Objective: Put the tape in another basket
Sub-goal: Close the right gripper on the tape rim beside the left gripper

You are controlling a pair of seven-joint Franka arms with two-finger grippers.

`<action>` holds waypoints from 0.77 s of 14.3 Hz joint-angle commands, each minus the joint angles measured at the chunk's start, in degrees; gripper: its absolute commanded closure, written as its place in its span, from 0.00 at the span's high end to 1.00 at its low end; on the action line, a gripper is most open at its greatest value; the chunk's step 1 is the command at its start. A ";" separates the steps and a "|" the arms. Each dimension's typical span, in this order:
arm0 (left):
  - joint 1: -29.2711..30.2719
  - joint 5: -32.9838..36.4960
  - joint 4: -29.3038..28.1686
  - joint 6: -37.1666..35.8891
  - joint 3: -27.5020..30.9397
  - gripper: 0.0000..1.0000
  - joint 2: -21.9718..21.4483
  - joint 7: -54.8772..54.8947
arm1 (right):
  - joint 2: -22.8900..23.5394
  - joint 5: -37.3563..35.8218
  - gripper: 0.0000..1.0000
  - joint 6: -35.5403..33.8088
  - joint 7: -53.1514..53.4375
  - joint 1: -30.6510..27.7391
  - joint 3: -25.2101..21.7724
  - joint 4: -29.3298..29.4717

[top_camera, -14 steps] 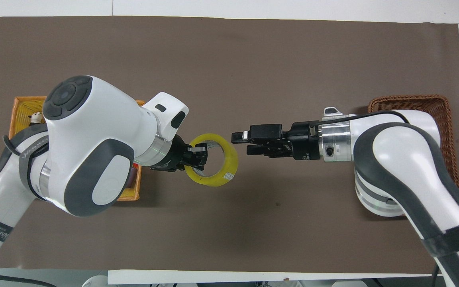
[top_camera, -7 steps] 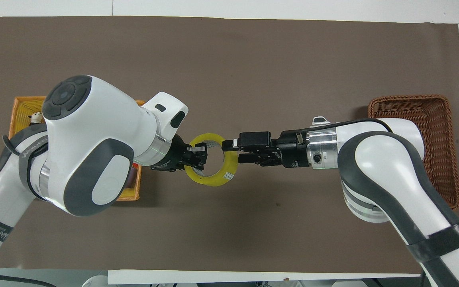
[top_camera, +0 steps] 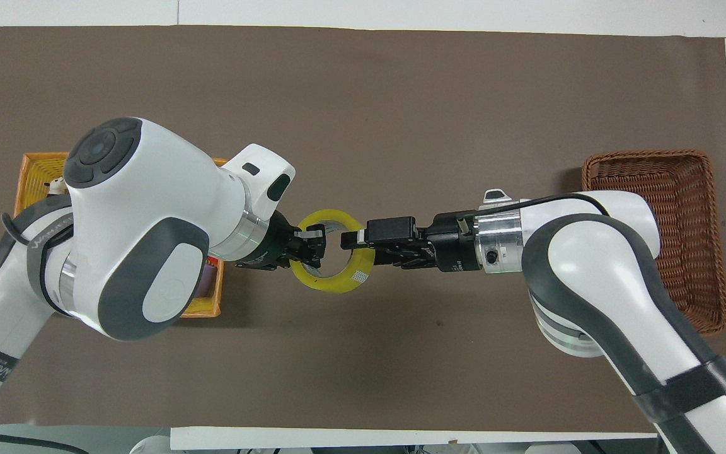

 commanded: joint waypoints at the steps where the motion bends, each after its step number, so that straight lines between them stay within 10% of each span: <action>1: -0.37 -0.77 -0.07 -0.47 0.55 0.00 -1.01 -0.68 | -1.41 0.43 0.40 0.72 0.05 0.21 -0.13 -1.38; 4: -0.37 -0.77 0.02 -0.73 0.55 0.00 -1.01 -0.68 | -1.41 0.26 0.00 0.80 -0.13 0.30 -0.13 -1.38; 9: -0.45 -0.77 0.28 -1.26 0.55 0.08 -1.01 -0.94 | -1.33 -0.71 0.00 0.37 -0.48 0.12 -0.13 -1.20; 10: -0.80 -0.68 0.54 -1.87 0.55 0.33 -1.10 -1.99 | -1.24 -0.97 0.00 0.28 -0.48 0.12 -0.13 -1.11; 11: -0.89 0.02 1.42 -3.01 0.46 0.83 -1.45 -4.00 | -1.24 -1.41 0.00 0.02 -0.57 0.12 -0.13 -1.03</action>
